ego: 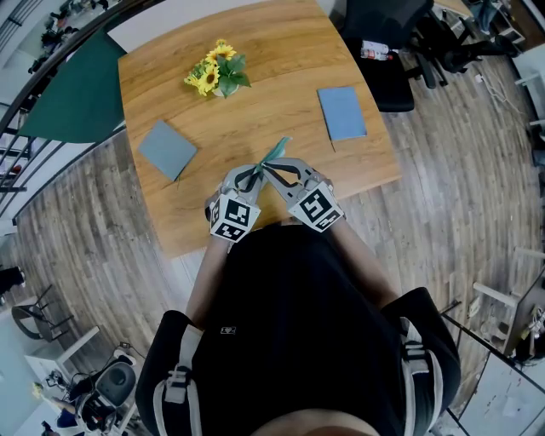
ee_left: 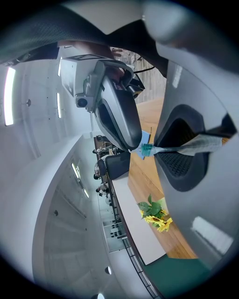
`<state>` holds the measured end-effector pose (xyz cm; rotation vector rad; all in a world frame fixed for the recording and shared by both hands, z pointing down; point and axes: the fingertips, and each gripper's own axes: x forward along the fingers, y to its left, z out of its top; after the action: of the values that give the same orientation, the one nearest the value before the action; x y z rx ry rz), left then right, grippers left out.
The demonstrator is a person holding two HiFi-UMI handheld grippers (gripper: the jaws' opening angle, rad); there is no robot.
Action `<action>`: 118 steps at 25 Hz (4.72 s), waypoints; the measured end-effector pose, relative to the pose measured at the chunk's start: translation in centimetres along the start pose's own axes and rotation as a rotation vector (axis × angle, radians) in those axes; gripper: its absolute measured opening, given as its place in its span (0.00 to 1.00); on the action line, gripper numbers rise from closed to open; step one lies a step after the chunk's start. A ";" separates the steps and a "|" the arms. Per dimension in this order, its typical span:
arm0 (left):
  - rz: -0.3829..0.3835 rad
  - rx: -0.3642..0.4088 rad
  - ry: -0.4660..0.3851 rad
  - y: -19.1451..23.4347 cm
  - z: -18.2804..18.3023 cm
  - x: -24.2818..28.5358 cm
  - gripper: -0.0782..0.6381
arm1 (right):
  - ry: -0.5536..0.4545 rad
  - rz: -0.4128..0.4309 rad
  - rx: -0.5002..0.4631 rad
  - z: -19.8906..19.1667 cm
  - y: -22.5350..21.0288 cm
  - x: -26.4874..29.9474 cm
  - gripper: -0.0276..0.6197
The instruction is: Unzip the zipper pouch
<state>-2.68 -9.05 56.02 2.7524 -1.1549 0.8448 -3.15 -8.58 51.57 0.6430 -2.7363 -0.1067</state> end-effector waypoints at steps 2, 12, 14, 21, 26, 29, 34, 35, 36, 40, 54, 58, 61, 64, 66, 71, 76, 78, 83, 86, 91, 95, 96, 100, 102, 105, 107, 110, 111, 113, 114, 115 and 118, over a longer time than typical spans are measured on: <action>-0.001 -0.004 -0.006 0.1 0.1 0.1 0.12 | 0.000 -0.007 -0.002 0.0 -0.2 -0.1 0.06; -0.012 -0.005 -0.012 -0.2 0.0 0.0 0.12 | 0.009 -0.017 0.011 -0.3 -0.4 -0.2 0.06; -0.013 -0.002 -0.015 -0.3 0.1 -0.1 0.12 | 0.008 -0.023 0.016 -0.2 -0.4 -0.2 0.06; -0.022 0.017 -0.024 -0.6 0.5 -0.1 0.12 | 0.016 -0.051 0.024 0.0 -0.8 -0.2 0.06; -0.028 0.033 -0.025 -0.9 0.6 0.1 0.12 | 0.031 -0.070 0.028 -0.3 -0.9 -0.3 0.05; -0.027 0.038 -0.030 -1.0 0.7 0.0 0.12 | 0.025 -0.068 0.078 -0.3 -1.0 -0.4 0.05; -0.024 0.035 -0.042 -1.0 0.9 -0.2 0.12 | -0.005 -0.057 0.230 -0.3 -1.4 -0.8 0.05; -0.023 0.036 -0.043 -1.0 0.9 -0.2 0.12 | -0.009 -0.053 0.247 -0.2 -1.4 -0.8 0.05; -0.023 0.039 -0.044 -1.0 0.9 -0.2 0.12 | -0.011 -0.051 0.259 -0.2 -1.5 -0.9 0.05; -0.022 0.049 -0.041 -1.1 0.9 -0.3 0.12 | -0.010 -0.048 0.289 -0.3 -1.5 -0.9 0.05; -0.032 0.235 0.019 -2.0 0.1 -0.3 0.12 | 0.058 0.070 0.253 -1.2 -0.4 -1.0 0.06; -0.042 0.218 0.010 -2.3 0.3 -0.3 0.12 | 0.059 0.073 0.277 -1.3 -0.5 -1.3 0.05; -0.042 0.201 -0.003 -2.3 0.6 -0.1 0.12 | 0.058 0.047 0.278 -1.3 -0.9 -1.4 0.05; -0.041 0.199 -0.007 -2.5 0.9 -0.1 0.12 | 0.056 0.023 0.287 -1.2 -1.2 -1.5 0.05; -0.040 0.198 -0.008 -2.5 1.1 -0.1 0.12 | 0.053 0.012 0.300 -1.2 -1.4 -1.5 0.05; -0.031 0.195 -0.006 -2.5 1.1 -0.1 0.12 | 0.057 0.010 0.335 -1.3 -1.5 -1.5 0.05; -0.029 0.112 -0.024 -2.4 1.2 -0.3 0.12 | 0.039 0.058 0.374 -1.0 -1.2 -1.9 0.05; -0.046 0.082 -0.034 -2.5 1.5 -0.3 0.14 | 0.032 0.086 0.389 -0.8 -1.3 -2.2 0.05; -0.093 0.054 -0.042 -3.1 2.1 0.0 0.19 | 0.051 0.155 0.419 -1.0 -1.5 -2.8 0.05; -0.097 0.062 -0.049 -3.4 2.4 0.1 0.15 | 0.065 0.195 0.453 -1.2 -1.7 -3.2 0.05; -0.093 0.100 -0.040 -3.6 2.2 0.4 0.12 | 0.090 0.199 0.469 -1.7 -2.1 -3.3 0.05; -0.086 0.095 -0.050 -3.3 2.1 0.0 0.12 | 0.097 0.161 0.488 -2.3 -2.8 -3.3 0.05; -0.087 0.091 -0.055 -3.3 2.1 -0.1 0.12 | 0.095 0.159 0.495 -2.5 -3.0 -3.3 0.05; -0.086 0.096 -0.058 -3.0 2.2 -0.2 0.12 | 0.089 0.165 0.492 -2.3 -3.2 -3.2 0.05; -0.087 0.098 -0.057 -2.9 2.2 -0.2 0.12 | 0.087 0.158 0.491 -2.3 -3.4 -3.0 0.05; -0.092 0.099 -0.061 -2.9 2.3 -0.4 0.12 | 0.083 0.151 0.492 -2.4 -3.6 -2.8 0.05; -0.094 0.098 -0.065 -2.9 2.3 -0.5 0.12 | 0.083 0.145 0.490 -2.4 -3.7 -2.7 0.05; -0.099 0.098 -0.068 -2.9 2.5 -0.5 0.12 | 0.083 0.140 0.488 -2.5 -3.9 -2.5 0.05; -0.101 0.098 -0.068 -3.0 2.5 -0.5 0.12 | 0.084 0.139 0.485 -2.5 -3.9 -2.5 0.05; -0.104 0.097 -0.072 -2.9 2.5 -0.5 0.12 | 0.086 0.133 0.482 -2.6 -4.1 -2.3 0.05; -0.106 0.096 -0.075 -2.9 2.5 -0.6 0.12 | 0.087 0.129 0.481 -2.6 -4.1 -2.3 0.05; -0.107 0.095 -0.079 -2.8 2.6 -0.7 0.12 | 0.087 0.125 0.481 -2.6 -4.2 -2.2 0.05; -0.109 0.092 -0.089 -2.7 2.7 -0.9 0.12 | 0.085 0.118 0.480 -2.6 -4.5 -2.1 0.05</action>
<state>-0.13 -7.20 53.72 2.9242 -0.9912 0.7897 1.34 -11.65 52.72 0.5838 -2.7186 0.6058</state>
